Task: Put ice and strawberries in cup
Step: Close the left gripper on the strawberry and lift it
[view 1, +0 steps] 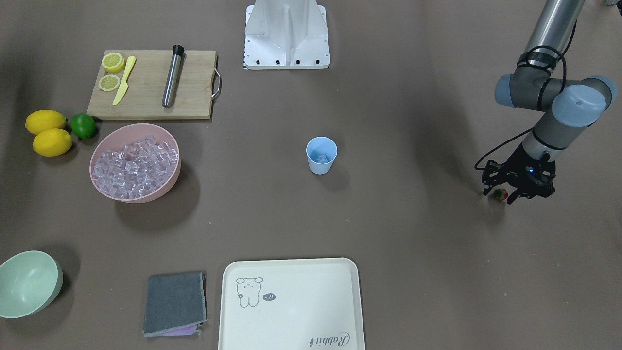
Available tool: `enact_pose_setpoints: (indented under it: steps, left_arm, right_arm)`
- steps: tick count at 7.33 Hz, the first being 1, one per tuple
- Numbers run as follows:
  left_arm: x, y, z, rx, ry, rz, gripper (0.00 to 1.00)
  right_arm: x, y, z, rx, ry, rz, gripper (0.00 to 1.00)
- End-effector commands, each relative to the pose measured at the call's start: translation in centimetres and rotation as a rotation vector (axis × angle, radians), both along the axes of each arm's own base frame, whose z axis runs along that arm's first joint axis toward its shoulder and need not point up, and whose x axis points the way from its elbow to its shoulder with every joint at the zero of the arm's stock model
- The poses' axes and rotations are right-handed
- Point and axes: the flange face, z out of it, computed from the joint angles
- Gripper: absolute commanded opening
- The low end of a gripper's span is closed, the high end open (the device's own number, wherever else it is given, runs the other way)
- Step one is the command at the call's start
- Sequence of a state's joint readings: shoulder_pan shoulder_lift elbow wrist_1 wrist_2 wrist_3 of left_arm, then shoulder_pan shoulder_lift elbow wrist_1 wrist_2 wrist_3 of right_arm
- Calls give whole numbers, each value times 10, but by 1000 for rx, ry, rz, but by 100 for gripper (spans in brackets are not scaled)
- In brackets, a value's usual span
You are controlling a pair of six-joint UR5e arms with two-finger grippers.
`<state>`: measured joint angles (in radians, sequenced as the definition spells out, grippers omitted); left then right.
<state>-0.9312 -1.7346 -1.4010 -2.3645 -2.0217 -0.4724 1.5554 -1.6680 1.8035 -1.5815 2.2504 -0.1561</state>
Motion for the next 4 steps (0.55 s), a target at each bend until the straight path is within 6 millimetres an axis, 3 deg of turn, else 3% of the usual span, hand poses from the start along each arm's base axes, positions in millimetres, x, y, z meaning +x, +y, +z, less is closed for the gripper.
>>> enact_pose_setpoints:
  steps: [1,3,4]
  left_arm:
    - [-1,1,2,-3,-2,0,13]
    - [-6,0,4,16,-12,14,12]
    - [-10,-2,0,26,-9,19,0]
  right_arm:
    - [0,0,0,0,0,1,100]
    - [0,0,0,-1,0,1,100]
    - [0,1,0,-1,0,1,100]
